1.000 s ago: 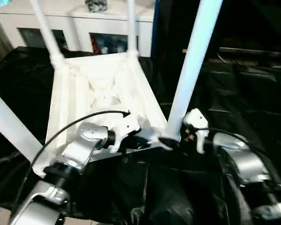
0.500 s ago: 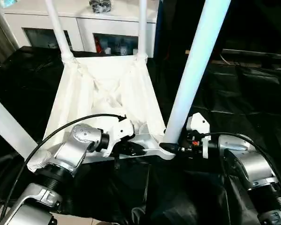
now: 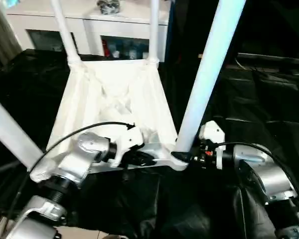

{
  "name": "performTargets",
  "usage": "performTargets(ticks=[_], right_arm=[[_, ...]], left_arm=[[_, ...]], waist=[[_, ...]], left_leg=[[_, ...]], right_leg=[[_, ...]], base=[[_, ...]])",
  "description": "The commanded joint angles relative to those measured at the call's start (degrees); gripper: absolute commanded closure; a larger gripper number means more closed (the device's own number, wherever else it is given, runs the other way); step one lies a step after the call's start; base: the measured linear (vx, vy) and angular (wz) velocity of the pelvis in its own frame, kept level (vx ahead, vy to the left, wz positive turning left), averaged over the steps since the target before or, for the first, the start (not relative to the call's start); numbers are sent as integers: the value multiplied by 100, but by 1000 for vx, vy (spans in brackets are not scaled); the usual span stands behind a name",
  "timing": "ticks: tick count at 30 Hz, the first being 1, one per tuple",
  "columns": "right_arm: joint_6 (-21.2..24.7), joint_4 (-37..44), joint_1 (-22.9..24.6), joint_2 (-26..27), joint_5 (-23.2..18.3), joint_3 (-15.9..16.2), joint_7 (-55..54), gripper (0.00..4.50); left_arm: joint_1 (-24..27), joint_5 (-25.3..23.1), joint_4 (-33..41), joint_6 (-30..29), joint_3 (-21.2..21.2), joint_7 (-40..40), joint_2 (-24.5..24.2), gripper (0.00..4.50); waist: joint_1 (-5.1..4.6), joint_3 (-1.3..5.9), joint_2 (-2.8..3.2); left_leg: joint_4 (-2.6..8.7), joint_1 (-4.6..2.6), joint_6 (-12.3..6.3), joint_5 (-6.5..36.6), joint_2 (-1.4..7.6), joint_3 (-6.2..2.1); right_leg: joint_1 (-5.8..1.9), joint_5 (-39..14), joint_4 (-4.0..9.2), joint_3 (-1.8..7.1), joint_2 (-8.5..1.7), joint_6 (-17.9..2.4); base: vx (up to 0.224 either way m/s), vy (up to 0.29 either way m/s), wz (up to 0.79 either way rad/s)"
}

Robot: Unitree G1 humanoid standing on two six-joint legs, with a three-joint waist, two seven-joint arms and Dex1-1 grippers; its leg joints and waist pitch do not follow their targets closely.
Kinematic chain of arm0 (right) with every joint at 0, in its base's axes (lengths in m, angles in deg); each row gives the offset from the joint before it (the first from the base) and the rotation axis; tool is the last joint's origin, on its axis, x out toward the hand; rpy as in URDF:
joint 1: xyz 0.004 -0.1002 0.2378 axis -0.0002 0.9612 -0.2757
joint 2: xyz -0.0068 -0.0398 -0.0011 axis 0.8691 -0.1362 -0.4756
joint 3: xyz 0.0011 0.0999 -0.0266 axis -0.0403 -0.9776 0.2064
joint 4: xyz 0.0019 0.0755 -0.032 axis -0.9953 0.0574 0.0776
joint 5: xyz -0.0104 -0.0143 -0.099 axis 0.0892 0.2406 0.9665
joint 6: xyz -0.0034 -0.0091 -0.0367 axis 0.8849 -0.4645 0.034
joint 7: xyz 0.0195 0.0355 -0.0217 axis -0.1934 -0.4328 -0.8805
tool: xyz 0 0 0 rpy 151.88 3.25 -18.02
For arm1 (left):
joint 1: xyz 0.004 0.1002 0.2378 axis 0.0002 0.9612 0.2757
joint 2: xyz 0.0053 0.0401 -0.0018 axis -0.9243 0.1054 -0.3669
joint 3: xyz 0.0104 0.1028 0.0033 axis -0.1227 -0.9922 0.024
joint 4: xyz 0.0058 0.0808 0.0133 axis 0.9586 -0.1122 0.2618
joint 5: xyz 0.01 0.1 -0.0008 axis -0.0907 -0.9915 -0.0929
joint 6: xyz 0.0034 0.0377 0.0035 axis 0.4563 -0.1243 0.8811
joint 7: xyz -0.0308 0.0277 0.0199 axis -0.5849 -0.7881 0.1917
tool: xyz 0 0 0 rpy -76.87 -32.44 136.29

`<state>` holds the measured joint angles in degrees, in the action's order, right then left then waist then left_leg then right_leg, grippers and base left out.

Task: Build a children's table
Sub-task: Rotate leg to tighten

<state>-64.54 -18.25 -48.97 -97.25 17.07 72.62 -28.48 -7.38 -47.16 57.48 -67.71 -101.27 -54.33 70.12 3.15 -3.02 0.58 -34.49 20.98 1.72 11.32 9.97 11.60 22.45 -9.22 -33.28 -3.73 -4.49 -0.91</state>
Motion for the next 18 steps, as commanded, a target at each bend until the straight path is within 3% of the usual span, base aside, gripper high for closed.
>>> performTargets(ticks=[1, 5, 8, 13, 15, 18], right_arm=[[166, -445, -63, 452, 287, 180, -927, 255], [268, -761, -178, 1057, 482, 28, -2053, 255], [310, -891, -245, 1352, 604, -44, -2616, 255], [97, -1002, -349, 1642, 643, 73, -2680, 255], [93, -960, -370, 1686, 509, 17, -2556, 199], [213, -832, -363, 1585, 328, -50, -2246, 183]], left_arm=[[-294, -87, -108, -223, 93, 833, 429, 450], [-514, -115, -347, -499, 278, 1766, 1035, 450], [-573, -142, -381, -602, 325, 2129, 1323, 450], [-622, -314, -440, -531, 151, 2268, 1526, 450], [-608, -314, -410, -476, 118, 2155, 1487, 450], [-550, -153, -260, -470, 156, 1855, 1349, 450]], waist=[[-64, 310, -27], [-191, 309, -25], [-187, 321, -39], [-188, 334, -8], [-188, 337, -6], [-187, 341, -5]], left_leg=[[467, -135, 60, 1663, 330, -200], [476, -120, 148, 1853, 314, -235], [467, -118, 54, 1784, 300, -238], [479, -103, -24, 1734, 310, -233], [489, -94, -36, 1715, 316, -232], [490, -85, -64, 1711, 317, -226]], right_leg=[[-167, -2515, 449, 241, -443, -1069], [-149, -2922, 526, 228, -437, -806], [-142, -2981, 562, 225, -441, -705], [-139, -2662, 545, 231, -422, -758], [-149, -2449, 517, 237, -414, -826], [-168, -2275, 493, 245, -423, -923]], base=[[0, 0, 0], [-13, 0, -1], [0, 0, 0], [0, 0, 0], [0, 0, 0], [0, 0, 0]])
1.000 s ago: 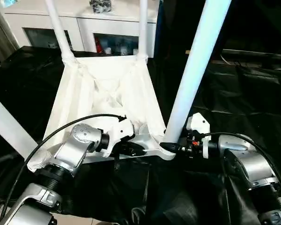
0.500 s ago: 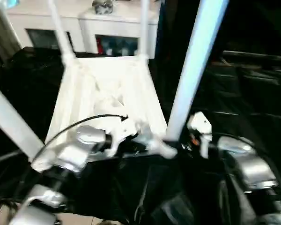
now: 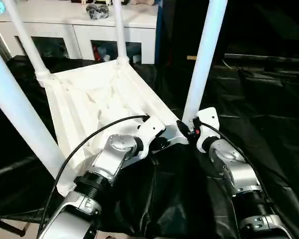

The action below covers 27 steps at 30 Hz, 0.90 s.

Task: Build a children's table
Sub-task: Rotate leg to tighten

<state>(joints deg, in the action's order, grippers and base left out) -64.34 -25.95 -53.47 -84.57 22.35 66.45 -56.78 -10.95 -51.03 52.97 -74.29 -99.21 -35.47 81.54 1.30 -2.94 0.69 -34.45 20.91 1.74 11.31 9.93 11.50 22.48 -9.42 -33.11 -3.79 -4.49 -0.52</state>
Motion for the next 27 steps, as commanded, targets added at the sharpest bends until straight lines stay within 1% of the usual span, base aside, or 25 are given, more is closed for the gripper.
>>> performTargets(ticks=[1, 2, 3, 4, 5, 6, 7, 8, 9, 11, 12, 13, 14, 15, 17, 19, 22, 23, 24, 25, 26, 27], right_arm=[[208, -25, 99, 235, -197, 606, 696, 164], [191, 19, 115, 133, -188, 663, 847, 151], [191, 19, 115, 133, -188, 663, 847, 151], [162, 95, 139, -124, -174, 745, 1181, 142], [148, 117, 139, -287, -170, 760, 1363, 129], [144, 124, 137, -371, -169, 764, 1453, 117], [120, 132, 132, -535, -164, 777, 1647, 105], [82, 142, 130, -680, -161, 784, 1820, 97], [82, 142, 130, -683, -161, 784, 1823, 91], [74, 162, 130, -784, -151, 789, 1943, 83], [8, 203, 139, -955, -66, 828, 2146, 83], [-79, 240, 156, -1093, -4, 873, 2325, 67], [-110, 313, 185, -1213, -15, 904, 2543, 67], [-114, 332, 192, -1241, -22, 911, 2597, 67], [-91, 477, 232, -1430, -187, 960, 2945, 67], [-49, 611, 255, -1540, -354, 959, 3214, 67], [-16, 701, 262, -1611, -455, 972, 3429, 67], [-27, 705, 262, -1613, -475, 976, 3464, 82], [-27, 705, 262, -1613, -475, 976, 3464, 82], [-18, 715, 263, -1613, -491, 985, 3506, 96], [-22, 721, 270, -1607, -482, 1002, 3514, 96], [-21, 730, 279, -1604, -481, 1011, 3531, 112]], left_arm=[[-164, 295, 247, 245, -43, -181, 152, 450], [-138, 323, 304, 233, -47, -294, 87, 450], [-138, 323, 304, 233, -47, -294, 87, 450], [-79, 349, 404, 259, -86, -592, -105, 450], [-42, 348, 449, 338, -120, -787, -243, 450], [-22, 348, 470, 392, -138, -893, -316, 450], [15, 361, 516, 415, -165, -1099, -458, 450], [52, 379, 557, 462, -190, -1293, -590, 450], [53, 380, 557, 464, -190, -1298, -593, 450], [91, 416, 601, 528, -205, -1483, -691, 450], [153, 473, 686, 570, -228, -1763, -844, 450], [202, 522, 761, 570, -243, -1961, -957, 450], [239, 558, 821, 576, -256, -2118, -1052, 450], [248, 566, 835, 579, -259, -2153, -1074, 450], [300, 663, 918, 640, -285, -2405, -1224, 450], [333, 724, 978, 649, -295, -2606, -1349, 450], [354, 748, 1015, 640, -287, -2752, -1440, 450], [351, 751, 1015, 641, -295, -2763, -1452, 450], [351, 751, 1015, 641, -295, -2763, -1452, 450], [348, 754, 1019, 645, -303, -2784, -1471, 450], [348, 752, 1021, 645, -306, -2790, -1475, 450], [349, 753, 1023, 645, -309, -2797, -1479, 450]], waist=[[-6, 332, -18], [-10, 340, -17], [-10, 340, -17], [-7, 353, -20], [-9, 363, -22], [-16, 364, -21], [-16, 372, -17], [-19, 368, -8], [-15, 378, -12], [22, 386, 8], [35, 388, -5], [64, 399, 6], [87, 395, 17], [86, 394, 18], [109, 393, 21], [133, 388, 20], [163, 372, 11], [170, 371, 2], [169, 368, 2], [175, 368, 9], [173, 369, 3], [174, 368, 5]], left_leg=[[492, -64, -75, 1666, 322, -219], [486, -65, -84, 1635, 323, -216], [486, -65, -84, 1635, 323, -216], [469, -59, -136, 1483, 325, -203], [466, -25, -183, 1364, 324, -210], [467, -2, -214, 1301, 325, -213], [456, -8, -257, 1255, 330, -210], [443, -35, -294, 1236, 334, -187], [432, -47, -301, 1206, 337, -185], [426, -48, -335, 998, 348, -174], [424, -53, -339, 955, 351, -168], [422, -52, -357, 863, 356, -169], [418, -67, -378, 852, 363, -162], [420, -68, -384, 848, 369, -158], [419, -84, -421, 816, 373, -149], [420, -85, -408, 848, 379, -143], [427, -78, -334, 1011, 376, -143], [430, -89, -291, 1065, 375, -142], [433, -86, -274, 1081, 374, -145], [434, -96, -241, 1116, 373, -147], [435, -92, -224, 1087, 371, -149], [438, -89, -218, 1077, 372, -151]], right_leg=[[-183, -2200, 466, 253, -429, -988], [-188, -2134, 453, 255, -429, -1015], [-188, -2134, 453, 255, -429, -1015], [-195, -1908, 426, 264, -430, -1095], [-234, -1753, 395, 258, -432, -1136], [-247, -1662, 381, 257, -430, -1156], [-243, -1550, 367, 254, -434, -1200], [-214, -1492, 375, 264, -431, -1259], [-208, -1438, 368, 265, -428, -1287], [-215, -1171, 329, 270, -423, -1395], [-216, -1104, 322, 268, -413, -1411], [-220, -946, 281, 265, -413, -1452], [-216, -824, 267, 265, -408, -1493], [-212, -765, 257, 271, -408, -1508], [-214, -636, 241, 271, -402, -1566], [-217, -675, 244, 274, -408, -1575], [-222, -978, 271, 277, -426, -1526], [-211, -1102, 283, 279, -423, -1493], [-210, -1139, 284, 280, -421, -1484], [-202, -1207, 294, 280, -421, -1459], [-204, -1203, 292, 281, -419, -1445], [-205, -1202, 292, 282, -420, -1439]], base=[[0, 0, 0], [0, 0, 0], [0, 0, 0], [0, 0, 0], [0, 0, 0], [0, 0, 0], [0, 0, 0], [0, 0, 0], [0, 0, 0], [0, 0, 0], [0, 0, 0], [0, 0, 0], [0, 0, 0], [0, 0, 0], [0, 0, 0], [0, 0, 0], [0, 0, 0], [0, 0, 0], [0, 0, 0], [0, 0, 0], [0, 0, 0], [0, 0, 0]])
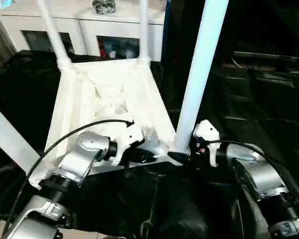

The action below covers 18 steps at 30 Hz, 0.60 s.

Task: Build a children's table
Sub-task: Rotate leg to tighten

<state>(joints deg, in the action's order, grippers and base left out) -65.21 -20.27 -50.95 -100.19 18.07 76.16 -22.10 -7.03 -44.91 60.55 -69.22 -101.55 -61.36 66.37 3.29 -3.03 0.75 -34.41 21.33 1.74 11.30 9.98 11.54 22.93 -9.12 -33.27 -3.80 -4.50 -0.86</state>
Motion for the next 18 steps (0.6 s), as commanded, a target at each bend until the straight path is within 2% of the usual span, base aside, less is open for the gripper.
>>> performTargets(ticks=[1, 7, 15, 18], right_arm=[[74, 179, 39, -41, -55, 55, 82, 117], [78, 219, 79, -52, -56, 111, 154, 166], [115, 219, 141, -26, -13, 149, 111, 183], [35, -99, 115, 284, 197, 25, -641, 183]], left_arm=[[-43, 140, 263, 142, -79, -209, 36, 450], [-31, 142, 273, 142, -98, -238, 3, 450], [-26, 74, 200, 163, -85, -66, 42, 450], [-155, -118, -71, 109, -9, 575, 272, 450]], waist=[[-24, 383, 1], [-8, 409, -3], [-10, 392, -15], [-30, 385, -8]], left_leg=[[432, -129, -212, 1047, 367, -158], [408, -113, -313, 766, 362, -154], [416, -121, -265, 923, 363, -155], [420, -120, -213, 942, 360, -154]], right_leg=[[-255, -1190, 301, 281, -417, -1402], [-272, -786, 246, 278, -412, -1472], [-263, -1126, 288, 278, -415, -1400], [-241, -1167, 297, 283, -417, -1388]], base=[[0, 0, 0], [0, 0, 0], [0, 0, 0], [0, 0, 0]])
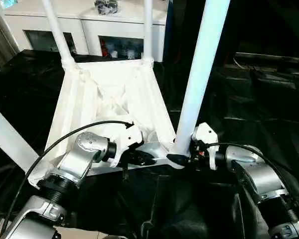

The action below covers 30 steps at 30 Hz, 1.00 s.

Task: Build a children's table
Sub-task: Rotate leg to tighten

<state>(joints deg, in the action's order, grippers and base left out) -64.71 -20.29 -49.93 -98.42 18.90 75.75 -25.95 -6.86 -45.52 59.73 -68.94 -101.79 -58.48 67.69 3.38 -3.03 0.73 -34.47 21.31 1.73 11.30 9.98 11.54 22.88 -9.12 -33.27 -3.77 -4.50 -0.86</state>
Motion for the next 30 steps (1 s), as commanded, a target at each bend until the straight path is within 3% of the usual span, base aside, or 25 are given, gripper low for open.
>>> performTargets(ticks=[1, 6, 10, 11, 15, 16, 17, 24, 30], right_arm=[[-40, -280, -26, 307, 210, -28, -719, 183], [94, -605, -136, 960, 263, -280, -1874, 184], [166, -721, -239, 1398, 287, -352, -2510, 184], [125, -785, -305, 1678, 334, -298, -2723, 184], [-5, -895, -372, 1923, 361, -251, -2784, 184], [-20, -902, -376, 1946, 364, -246, -2791, 128], [12, -889, -370, 1971, 293, -285, -2764, 114], [11, -786, -341, 1618, 320, -313, -2401, 68], [-46, -549, -285, 1078, 193, -227, -1476, 64]], left_arm=[[-258, -155, -131, 37, 63, 674, 293, 450], [-479, -297, -353, -283, 212, 1746, 890, 450], [-554, -319, -380, -490, 252, 2293, 1305, 450], [-574, -369, -410, -506, 226, 2486, 1498, 450], [-620, -432, -505, -462, 178, 2665, 1701, 450], [-619, -438, -506, -451, 159, 2637, 1707, 450], [-606, -446, -484, -454, 148, 2613, 1694, 450], [-432, -440, -267, -296, 88, 2071, 1289, 450], [-313, -378, -142, -153, 47, 1561, 946, 450]], waist=[[-46, 374, -19], [-115, 353, -36], [-155, 371, -38], [-157, 374, -3], [-169, 392, -21], [-171, 392, -35], [-165, 390, -28], [-180, 374, -28], [-186, 397, -32]], left_leg=[[430, -122, -150, 1051, 349, -155], [450, -142, 32, 1413, 328, -187], [449, -98, -42, 1220, 322, -189], [450, -95, -54, 1194, 321, -192], [430, -89, -168, 1050, 311, -176], [427, -86, -195, 1026, 312, -175], [430, -83, -228, 1009, 314, -175], [451, -81, -203, 1190, 319, -186], [418, -75, -353, 938, 329, -173]], right_leg=[[-237, -1347, 328, 278, -420, -1347], [-218, -2133, 430, 266, -432, -1091], [-241, -1827, 400, 269, -423, -1116], [-244, -1777, 393, 266, -419, -1123], [-247, -1579, 386, 267, -412, -1132], [-254, -1511, 381, 263, -410, -1148], [-255, -1476, 374, 264, -411, -1163], [-254, -1715, 396, 261, -416, -1108], [-269, -1266, 335, 267, -416, -1261]], base=[[0, 0, 0], [0, 0, 0], [0, 0, 0], [0, 0, 0], [0, 0, 0], [0, 0, 0], [0, 0, 0], [0, 0, 0], [0, 0, 0]])
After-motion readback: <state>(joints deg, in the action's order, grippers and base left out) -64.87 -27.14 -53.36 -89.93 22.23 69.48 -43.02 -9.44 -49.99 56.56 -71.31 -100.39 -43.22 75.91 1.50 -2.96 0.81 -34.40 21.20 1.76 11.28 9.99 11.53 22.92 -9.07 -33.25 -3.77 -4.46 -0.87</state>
